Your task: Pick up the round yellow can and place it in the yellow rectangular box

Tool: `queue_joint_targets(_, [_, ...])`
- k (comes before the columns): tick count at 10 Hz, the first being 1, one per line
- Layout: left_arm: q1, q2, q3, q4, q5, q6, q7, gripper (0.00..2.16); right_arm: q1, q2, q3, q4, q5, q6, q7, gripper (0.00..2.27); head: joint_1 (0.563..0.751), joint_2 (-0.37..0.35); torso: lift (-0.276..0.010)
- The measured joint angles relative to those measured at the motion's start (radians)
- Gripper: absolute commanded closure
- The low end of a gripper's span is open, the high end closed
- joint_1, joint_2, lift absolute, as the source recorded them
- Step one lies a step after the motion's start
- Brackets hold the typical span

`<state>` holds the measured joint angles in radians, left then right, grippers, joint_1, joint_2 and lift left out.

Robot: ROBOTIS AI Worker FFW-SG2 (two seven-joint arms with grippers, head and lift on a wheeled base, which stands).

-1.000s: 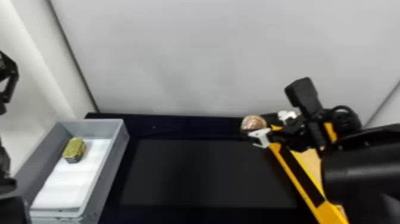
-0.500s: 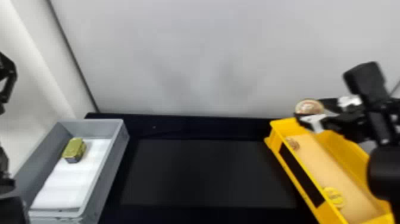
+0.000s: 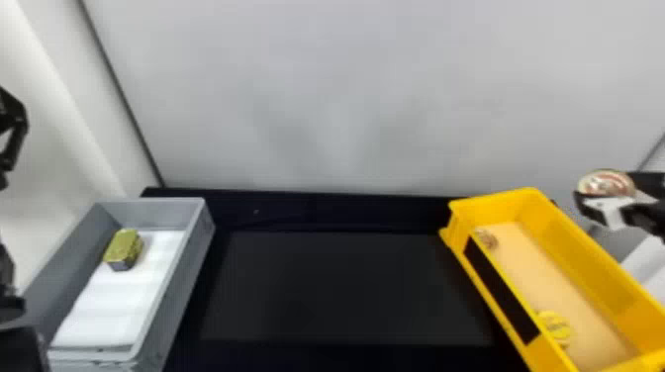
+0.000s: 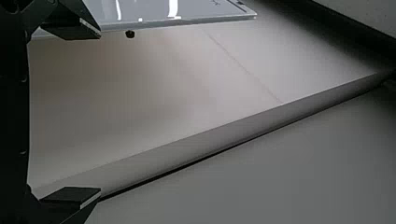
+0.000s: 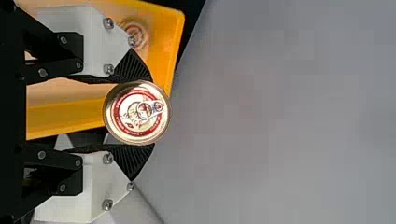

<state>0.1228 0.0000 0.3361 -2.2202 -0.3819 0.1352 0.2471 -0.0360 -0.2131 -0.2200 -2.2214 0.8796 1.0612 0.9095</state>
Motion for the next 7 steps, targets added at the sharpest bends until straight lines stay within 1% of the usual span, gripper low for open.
queue_joint_targets(3, [0.000,0.000,0.000,-0.001,0.000,0.000,0.000,0.10,0.059,0.007,-0.108,0.046,-0.015,-0.030,-0.026,0.68,0.694,0.014,-0.060])
queue_joint_targets(4, [0.000,0.000,0.000,-0.001,0.000,0.000,0.000,0.10,0.083,0.013,-0.144,0.075,-0.050,-0.048,-0.062,0.68,0.694,0.014,-0.060])
queue_joint_targets(5, [0.001,0.000,0.001,-0.001,0.000,0.000,0.000,0.10,0.109,0.018,-0.170,0.104,-0.116,-0.073,-0.124,0.68,0.694,0.014,-0.060])
queue_joint_targets(7, [0.002,0.000,0.003,-0.002,0.000,0.000,0.000,0.10,0.158,0.022,-0.191,0.157,-0.309,-0.160,-0.282,0.68,0.694,0.014,-0.060])
